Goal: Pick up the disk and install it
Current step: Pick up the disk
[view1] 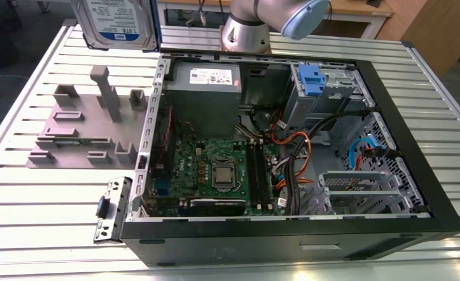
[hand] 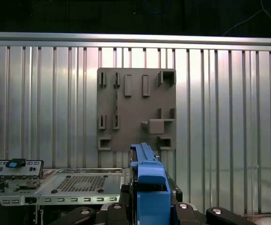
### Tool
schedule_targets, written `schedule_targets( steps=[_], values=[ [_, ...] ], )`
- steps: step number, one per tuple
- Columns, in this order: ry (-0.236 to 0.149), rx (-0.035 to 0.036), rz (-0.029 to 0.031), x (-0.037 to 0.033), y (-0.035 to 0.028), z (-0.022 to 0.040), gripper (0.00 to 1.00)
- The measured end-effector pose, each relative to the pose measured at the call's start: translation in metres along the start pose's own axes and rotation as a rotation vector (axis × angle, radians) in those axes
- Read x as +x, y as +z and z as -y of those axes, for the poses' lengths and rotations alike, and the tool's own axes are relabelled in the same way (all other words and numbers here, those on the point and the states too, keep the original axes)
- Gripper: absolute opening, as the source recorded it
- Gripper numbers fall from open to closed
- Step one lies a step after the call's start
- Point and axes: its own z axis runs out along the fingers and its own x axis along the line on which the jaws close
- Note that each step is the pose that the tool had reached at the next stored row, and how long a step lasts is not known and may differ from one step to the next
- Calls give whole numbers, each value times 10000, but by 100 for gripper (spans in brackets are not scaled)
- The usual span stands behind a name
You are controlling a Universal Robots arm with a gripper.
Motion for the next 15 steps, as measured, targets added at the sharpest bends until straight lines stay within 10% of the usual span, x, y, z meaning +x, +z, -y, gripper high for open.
schedule_targets(
  steps=[15],
  values=[
    [0, 0, 0, -2, 1, 110, 36]
  ],
)
